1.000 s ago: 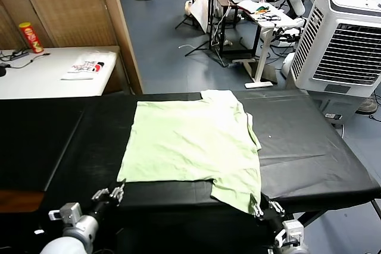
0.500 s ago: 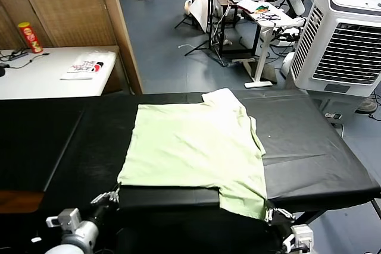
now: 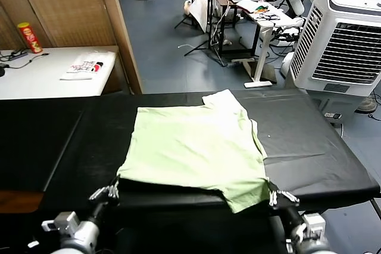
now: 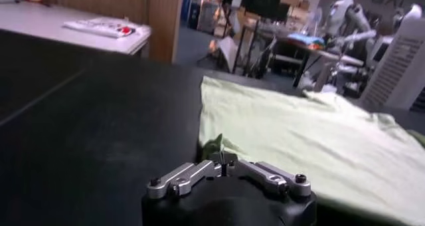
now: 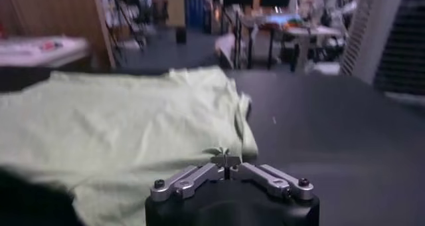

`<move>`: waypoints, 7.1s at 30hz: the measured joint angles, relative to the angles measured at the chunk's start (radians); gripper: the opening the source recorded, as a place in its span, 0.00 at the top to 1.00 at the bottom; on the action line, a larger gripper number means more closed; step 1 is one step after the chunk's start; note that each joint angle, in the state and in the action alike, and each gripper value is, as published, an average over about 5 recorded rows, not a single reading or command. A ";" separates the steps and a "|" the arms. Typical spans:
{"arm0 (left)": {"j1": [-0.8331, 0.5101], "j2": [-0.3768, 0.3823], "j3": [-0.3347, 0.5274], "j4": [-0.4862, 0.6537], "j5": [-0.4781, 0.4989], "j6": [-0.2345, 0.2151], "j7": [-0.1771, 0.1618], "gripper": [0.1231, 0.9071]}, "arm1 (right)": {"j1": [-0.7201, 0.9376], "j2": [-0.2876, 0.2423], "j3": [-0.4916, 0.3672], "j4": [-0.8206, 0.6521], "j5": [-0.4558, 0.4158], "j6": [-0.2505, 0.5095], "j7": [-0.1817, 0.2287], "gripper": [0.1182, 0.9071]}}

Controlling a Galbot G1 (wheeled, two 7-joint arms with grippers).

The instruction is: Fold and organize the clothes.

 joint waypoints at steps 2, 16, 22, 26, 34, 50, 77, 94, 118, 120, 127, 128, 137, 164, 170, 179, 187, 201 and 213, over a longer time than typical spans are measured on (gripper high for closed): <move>-0.039 0.002 0.011 0.030 0.030 -0.008 -0.001 1.00 | 0.062 -0.013 -0.025 -0.050 0.000 0.008 0.000 1.00; -0.227 0.001 0.083 0.219 0.146 -0.046 -0.002 1.00 | 0.344 -0.025 -0.161 -0.330 -0.020 0.044 -0.022 1.00; -0.258 0.002 0.086 0.261 0.150 -0.047 -0.009 1.00 | 0.387 -0.012 -0.174 -0.382 -0.026 0.051 -0.020 0.99; -0.275 -0.001 0.089 0.280 0.148 -0.041 -0.012 1.00 | 0.388 -0.010 -0.173 -0.385 -0.013 0.039 -0.037 0.83; -0.274 -0.002 0.082 0.276 0.146 -0.037 -0.015 0.78 | 0.308 -0.042 -0.141 -0.272 0.008 -0.043 -0.039 0.29; -0.170 0.023 0.051 0.202 0.029 0.034 0.022 0.14 | 0.077 -0.050 -0.087 -0.088 -0.041 -0.070 -0.025 0.39; -0.035 0.070 0.045 0.071 0.065 0.119 -0.047 1.00 | -0.142 -0.108 -0.003 0.078 -0.001 -0.150 0.000 1.00; 0.197 0.083 -0.014 -0.095 0.118 0.134 -0.054 0.93 | -0.268 -0.144 0.047 0.161 -0.007 -0.201 -0.039 0.56; -0.251 0.212 0.034 0.064 -0.175 0.250 -0.088 0.14 | 0.365 -0.168 -0.086 -0.131 0.150 -0.201 0.045 0.14; -0.341 0.232 0.072 0.143 -0.207 0.261 -0.091 0.14 | 0.465 -0.157 -0.140 -0.226 0.151 -0.202 0.046 0.14; -0.616 0.252 0.210 0.392 -0.282 0.298 -0.105 0.14 | 0.729 -0.104 -0.307 -0.521 0.186 -0.215 0.057 0.14; -0.650 0.251 0.229 0.424 -0.284 0.298 -0.104 0.14 | 0.760 -0.091 -0.326 -0.562 0.189 -0.220 0.056 0.14; -0.854 0.224 0.340 0.658 -0.295 0.333 -0.095 0.14 | 0.938 0.015 -0.431 -0.831 0.182 -0.260 0.001 0.14; -0.887 0.195 0.340 0.713 -0.264 0.306 -0.074 0.99 | 0.935 0.076 -0.415 -0.917 0.132 -0.155 -0.037 0.99; -0.857 0.207 0.313 0.654 -0.229 0.288 -0.069 0.99 | 0.866 0.017 -0.379 -0.793 0.175 -0.124 -0.056 0.99; -0.724 0.250 0.257 0.477 -0.203 0.277 -0.066 0.99 | 0.708 -0.104 -0.323 -0.525 0.252 -0.122 -0.069 0.99; -0.571 0.280 0.211 0.312 -0.186 0.280 -0.078 0.99 | 0.568 -0.189 -0.283 -0.320 0.255 -0.226 0.004 0.99; -0.380 0.291 0.139 0.150 -0.127 0.277 -0.079 0.99 | 0.391 -0.224 -0.252 -0.139 0.265 -0.346 0.034 0.99; -0.249 0.259 0.113 0.099 -0.040 0.265 -0.089 0.99 | 0.341 -0.228 -0.248 -0.118 0.242 -0.384 0.041 0.99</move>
